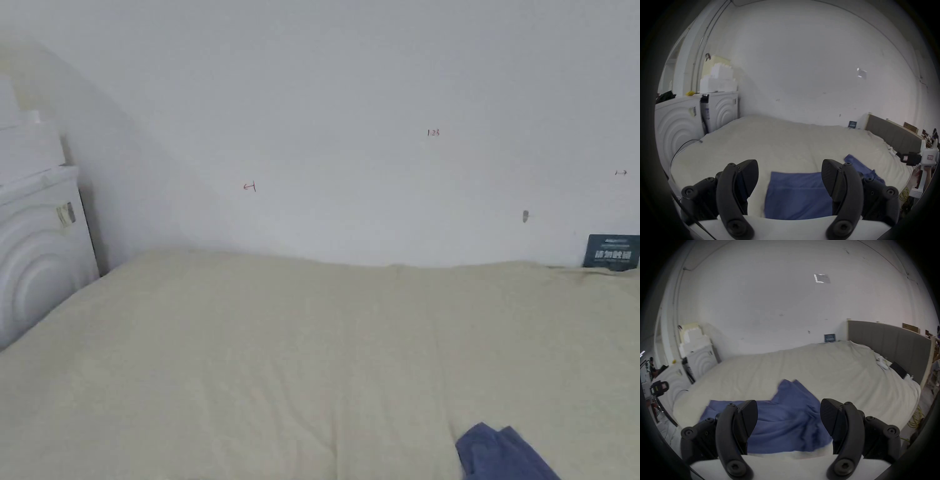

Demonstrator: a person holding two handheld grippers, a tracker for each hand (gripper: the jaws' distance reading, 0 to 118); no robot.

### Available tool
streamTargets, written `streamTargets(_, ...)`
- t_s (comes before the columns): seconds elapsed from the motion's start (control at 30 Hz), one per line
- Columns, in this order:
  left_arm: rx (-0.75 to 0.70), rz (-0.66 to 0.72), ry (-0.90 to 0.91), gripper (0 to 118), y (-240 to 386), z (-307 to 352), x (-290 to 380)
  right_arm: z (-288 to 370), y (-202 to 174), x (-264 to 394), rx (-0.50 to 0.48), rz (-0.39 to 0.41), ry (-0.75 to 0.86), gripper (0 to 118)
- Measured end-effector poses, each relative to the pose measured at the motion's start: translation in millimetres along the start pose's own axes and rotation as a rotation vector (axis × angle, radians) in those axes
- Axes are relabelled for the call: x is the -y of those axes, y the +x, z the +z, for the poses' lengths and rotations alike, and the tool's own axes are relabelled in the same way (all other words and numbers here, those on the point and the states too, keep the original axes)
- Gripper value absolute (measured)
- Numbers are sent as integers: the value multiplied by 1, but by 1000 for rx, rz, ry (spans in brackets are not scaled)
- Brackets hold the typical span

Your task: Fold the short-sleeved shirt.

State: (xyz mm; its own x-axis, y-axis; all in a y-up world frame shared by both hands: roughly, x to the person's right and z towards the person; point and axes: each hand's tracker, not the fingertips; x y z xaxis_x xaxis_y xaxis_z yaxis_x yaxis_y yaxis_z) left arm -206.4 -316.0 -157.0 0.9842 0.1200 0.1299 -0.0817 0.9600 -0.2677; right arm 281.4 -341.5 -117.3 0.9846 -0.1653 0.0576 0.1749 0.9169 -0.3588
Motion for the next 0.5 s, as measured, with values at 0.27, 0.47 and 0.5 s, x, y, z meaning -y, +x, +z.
streamTargets(0.27,39,-83,24,66,38,11,4,11,-33,4,-42,21,30,59)
streamTargets(0.47,18,-2,-51,5,27,17,16,13,-39,18,-20,68,2,3)
streamTargets(0.5,1,19,-52,1,26,19,18,13,-39,21,-16,52,5,3)
